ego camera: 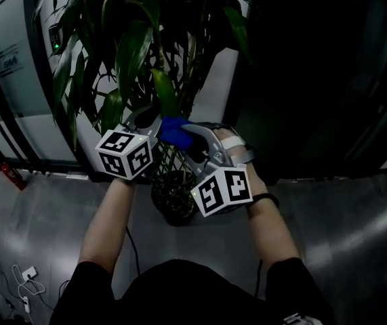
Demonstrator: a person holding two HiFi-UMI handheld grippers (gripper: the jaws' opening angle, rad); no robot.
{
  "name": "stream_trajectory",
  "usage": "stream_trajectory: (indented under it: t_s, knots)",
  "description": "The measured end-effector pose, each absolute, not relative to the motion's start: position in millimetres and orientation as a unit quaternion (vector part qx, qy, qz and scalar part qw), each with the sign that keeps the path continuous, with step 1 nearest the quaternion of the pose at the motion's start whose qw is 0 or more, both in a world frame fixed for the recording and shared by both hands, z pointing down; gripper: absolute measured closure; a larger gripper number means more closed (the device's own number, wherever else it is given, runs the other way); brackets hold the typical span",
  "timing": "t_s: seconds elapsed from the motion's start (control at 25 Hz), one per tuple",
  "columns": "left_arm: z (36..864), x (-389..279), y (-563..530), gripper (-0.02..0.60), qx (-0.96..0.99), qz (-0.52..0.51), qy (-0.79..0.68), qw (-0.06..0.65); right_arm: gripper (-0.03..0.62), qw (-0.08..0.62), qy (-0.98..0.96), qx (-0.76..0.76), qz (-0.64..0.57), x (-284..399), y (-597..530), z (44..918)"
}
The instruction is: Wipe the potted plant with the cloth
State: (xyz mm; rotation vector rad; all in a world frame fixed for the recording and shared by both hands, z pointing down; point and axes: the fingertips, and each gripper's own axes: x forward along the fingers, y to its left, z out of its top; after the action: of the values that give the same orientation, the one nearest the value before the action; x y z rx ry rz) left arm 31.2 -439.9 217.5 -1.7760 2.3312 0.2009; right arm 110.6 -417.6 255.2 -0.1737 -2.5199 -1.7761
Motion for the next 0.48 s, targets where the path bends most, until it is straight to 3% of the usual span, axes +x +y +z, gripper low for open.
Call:
stream_trajectory:
  t_s: [0.48]
  knots:
    - [231.9,38.6,-444.5,0.575,-0.592,0.055,0.798,0.093,0.482,0.052,-0.825,-0.072,-0.559,124.9,-428.9,287.7]
